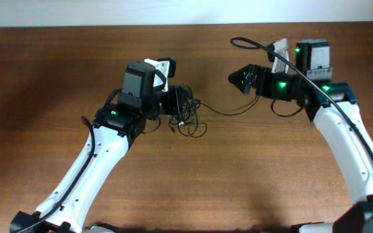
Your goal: Untangle cables
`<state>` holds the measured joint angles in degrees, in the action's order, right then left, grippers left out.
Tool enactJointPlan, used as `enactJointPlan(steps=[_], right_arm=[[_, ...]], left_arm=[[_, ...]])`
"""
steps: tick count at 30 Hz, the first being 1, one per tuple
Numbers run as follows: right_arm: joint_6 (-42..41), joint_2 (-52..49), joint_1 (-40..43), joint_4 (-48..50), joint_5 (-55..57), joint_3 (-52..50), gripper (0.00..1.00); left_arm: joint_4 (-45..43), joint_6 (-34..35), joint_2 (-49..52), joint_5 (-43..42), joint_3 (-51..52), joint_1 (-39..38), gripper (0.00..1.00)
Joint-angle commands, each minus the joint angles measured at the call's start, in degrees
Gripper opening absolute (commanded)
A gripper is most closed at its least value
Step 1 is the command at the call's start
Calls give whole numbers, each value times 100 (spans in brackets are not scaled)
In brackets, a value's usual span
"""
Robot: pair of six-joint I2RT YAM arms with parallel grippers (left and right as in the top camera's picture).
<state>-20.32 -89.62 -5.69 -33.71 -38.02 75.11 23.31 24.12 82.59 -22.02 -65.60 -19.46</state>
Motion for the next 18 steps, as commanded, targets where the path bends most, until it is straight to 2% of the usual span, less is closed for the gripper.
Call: enactJointPlan(steps=[1, 5, 18], right_arm=[[168, -389, -42, -208, -105, 42, 98], [361, -568, -317, -240, -188, 37, 99], [339, -723, -522, -57, -205, 33, 99]], left_arm=[[-15, 291, -140, 149, -101, 20, 3], [149, 588, -140, 122, -101, 280, 1], [254, 579, -140, 190, -98, 393, 1]])
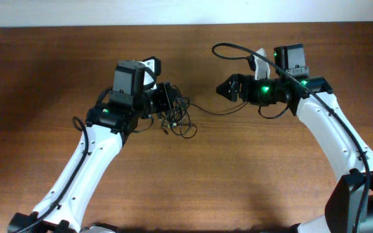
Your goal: Untangle cables
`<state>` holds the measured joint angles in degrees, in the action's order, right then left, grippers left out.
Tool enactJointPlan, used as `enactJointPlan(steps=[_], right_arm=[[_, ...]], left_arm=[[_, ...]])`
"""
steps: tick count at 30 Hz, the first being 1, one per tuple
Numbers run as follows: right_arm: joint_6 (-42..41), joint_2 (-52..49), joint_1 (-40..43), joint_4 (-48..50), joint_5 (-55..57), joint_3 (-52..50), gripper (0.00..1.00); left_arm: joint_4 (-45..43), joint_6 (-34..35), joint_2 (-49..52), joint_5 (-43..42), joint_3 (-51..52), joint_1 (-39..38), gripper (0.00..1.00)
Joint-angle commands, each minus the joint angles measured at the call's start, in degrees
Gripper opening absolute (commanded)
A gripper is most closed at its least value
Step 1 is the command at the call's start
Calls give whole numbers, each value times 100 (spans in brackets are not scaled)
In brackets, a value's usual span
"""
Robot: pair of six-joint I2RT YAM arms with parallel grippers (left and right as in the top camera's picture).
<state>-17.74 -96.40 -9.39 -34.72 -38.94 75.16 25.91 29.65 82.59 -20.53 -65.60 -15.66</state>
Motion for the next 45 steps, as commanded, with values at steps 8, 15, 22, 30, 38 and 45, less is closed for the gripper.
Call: enactJointPlan(steps=[8, 15, 22, 30, 38, 45], right_arm=[[79, -48, -229, 70, -116, 28, 99], [-590, -74, -927, 933, -90, 28, 96], [-1281, -927, -1539, 1504, 44, 28, 56], [-1257, -1080, -1554, 2131, -994, 28, 57], [-1482, -1368, -1681, 2109, -562, 13, 22], [-1401, -706, -1421, 1056, 435, 13, 4]], left_arm=[[-28, 28, -140, 382, -98, 15, 2], [-297, 575, -140, -133, -98, 721, 0], [-317, 573, -140, -111, -98, 721, 0], [-317, 601, -140, -203, -98, 785, 0], [-354, 999, -140, -560, -98, 796, 1], [509, -636, -92, 105, -98, 796, 6]])
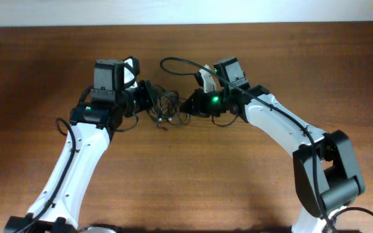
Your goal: Untangle cables
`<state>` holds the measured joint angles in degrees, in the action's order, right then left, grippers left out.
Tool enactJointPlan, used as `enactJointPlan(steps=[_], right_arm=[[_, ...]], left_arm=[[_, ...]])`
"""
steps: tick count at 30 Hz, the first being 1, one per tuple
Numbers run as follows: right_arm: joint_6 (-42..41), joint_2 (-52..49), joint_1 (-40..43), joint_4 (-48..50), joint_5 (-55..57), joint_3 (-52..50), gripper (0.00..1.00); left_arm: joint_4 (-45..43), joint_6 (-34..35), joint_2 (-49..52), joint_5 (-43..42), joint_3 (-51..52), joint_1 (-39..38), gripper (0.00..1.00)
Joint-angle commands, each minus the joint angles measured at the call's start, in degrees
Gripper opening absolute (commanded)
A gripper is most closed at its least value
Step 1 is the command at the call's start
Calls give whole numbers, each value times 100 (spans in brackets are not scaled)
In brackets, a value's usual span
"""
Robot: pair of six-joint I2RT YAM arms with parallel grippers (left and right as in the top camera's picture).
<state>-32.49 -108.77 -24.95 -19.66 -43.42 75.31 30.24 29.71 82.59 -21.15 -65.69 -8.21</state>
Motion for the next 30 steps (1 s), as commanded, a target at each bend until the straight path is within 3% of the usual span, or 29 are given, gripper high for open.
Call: enactJointPlan(steps=[1, 3, 5, 7, 8, 10, 11, 13, 16, 18, 20, 25, 30], right_arm=[[118, 815, 136, -697, 1178, -2, 4], [413, 1473, 142, -1379, 1416, -2, 4], [601, 1917, 146, -1987, 1574, 0, 4], [833, 2415, 343, -2634, 1716, 50, 4], [857, 2555, 542, -2990, 1716, 142, 4], [872, 2618, 802, -3530, 1711, 289, 4], [870, 2618, 813, -3727, 1711, 295, 4], [804, 2577, 691, -3768, 1720, 293, 4], [498, 2457, 308, -3403, 1716, 293, 4], [431, 2437, 127, -3279, 1722, 293, 4], [435, 2385, 127, -3307, 1700, 291, 4], [435, 2385, 129, -3324, 1694, 291, 4], [439, 2385, 129, -3344, 1696, 291, 4]], left_arm=[[146, -826, -92, 146, -90, 50, 2], [201, -1449, -92, 31, -90, 50, 0], [184, -2527, -98, -693, -92, 50, 0], [177, -2704, -203, -850, -144, 101, 0], [177, -2813, -356, -1097, -247, 297, 6], [175, -2809, -669, -1497, -413, 531, 41], [188, -2806, -872, -1512, -417, 533, 53], [341, -2806, -938, -1508, -415, 533, 63], [428, -2802, -450, -1908, -411, 533, 61], [96, -2852, 149, -2968, -411, 531, 61], [-378, -3416, 813, -4312, -411, 492, 61], [-640, -3821, 1513, -4485, -411, -22, 59], [-566, -3860, 1523, -2949, -409, -647, 57]])
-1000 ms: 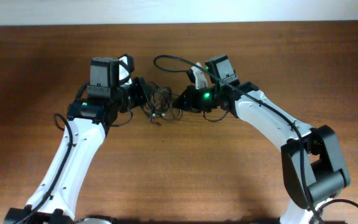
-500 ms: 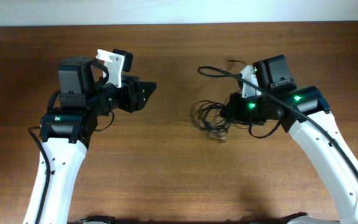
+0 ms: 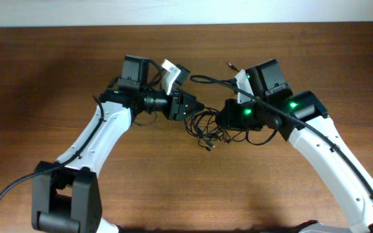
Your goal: Untangle cables
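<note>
A tangle of thin black cables [image 3: 204,127] lies bunched at the table's middle, with a loose plug end [image 3: 210,147] trailing toward the front. My left gripper [image 3: 194,107] points right at the tangle's left edge, its jaws closed on strands. From the right, my right gripper [image 3: 223,120] meets the bundle and looks shut on a cable, though its fingertips are dark and partly hidden by the loops. The two grippers are only a short way apart.
The brown wooden table [image 3: 57,58] fills the view, with a pale wall strip along the far edge. A thick black lead [image 3: 206,79] of the right arm arcs above the grippers. Both white arms [image 3: 102,139] run in from the front corners.
Both grippers and the tangle have shifted right and a little toward the front. The left arm now reaches further right, and the right arm has drawn back. The bundle hangs lower between them.
At first the left gripper held the tangle left of centre while the right gripper held one strand stretched far to the right. The right gripper then stood closer, and later right against the tangle at the left. Now both are at the table's middle with the bundle.
</note>
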`<state>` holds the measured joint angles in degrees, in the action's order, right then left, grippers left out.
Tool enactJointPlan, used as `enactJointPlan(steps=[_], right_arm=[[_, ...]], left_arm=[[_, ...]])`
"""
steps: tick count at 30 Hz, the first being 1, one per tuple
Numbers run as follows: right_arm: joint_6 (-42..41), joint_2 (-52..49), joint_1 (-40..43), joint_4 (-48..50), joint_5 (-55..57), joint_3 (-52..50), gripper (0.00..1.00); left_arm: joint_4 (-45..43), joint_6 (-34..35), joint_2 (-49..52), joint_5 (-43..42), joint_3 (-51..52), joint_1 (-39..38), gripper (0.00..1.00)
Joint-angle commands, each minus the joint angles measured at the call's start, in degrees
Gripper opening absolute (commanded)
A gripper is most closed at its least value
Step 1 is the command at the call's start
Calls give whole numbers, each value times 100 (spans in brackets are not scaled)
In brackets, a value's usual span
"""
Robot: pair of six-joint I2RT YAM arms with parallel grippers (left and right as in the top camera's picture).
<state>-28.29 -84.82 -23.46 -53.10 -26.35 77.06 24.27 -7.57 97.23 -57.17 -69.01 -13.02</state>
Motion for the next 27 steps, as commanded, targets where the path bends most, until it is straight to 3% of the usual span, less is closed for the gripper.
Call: enactJointPlan(steps=[1, 3, 9, 12, 14, 16, 19, 22, 27], right_arm=[[20, -11, -20, -9, -11, 116, 4], [20, -11, -20, -24, -11, 116, 4], [22, -11, -20, -74, -11, 116, 4], [42, -11, -20, -74, 9, 116, 4], [39, -11, -20, -74, 79, 111, 4], [37, -11, -20, -157, 621, 105, 4], [15, -162, -13, -155, 1220, 96, 4], [-31, -595, -9, -155, 1226, 96, 4], [-24, -1054, 555, -201, 1204, 96, 4]], left_arm=[[72, -129, 59, 1093, -79, -319, 54], [105, -129, 59, 1491, -79, -505, 46], [282, -129, 223, 1523, -50, -516, 29], [144, -103, 251, 1526, -55, -490, 9], [116, 155, 245, 1519, -238, -345, 1], [446, 503, 87, 1493, -754, 24, 0], [1449, 498, -575, 1491, -1725, 409, 0], [1552, 570, -1121, 1504, -1816, 732, 0], [1547, 1386, -1467, 1497, -1818, 1580, 0]])
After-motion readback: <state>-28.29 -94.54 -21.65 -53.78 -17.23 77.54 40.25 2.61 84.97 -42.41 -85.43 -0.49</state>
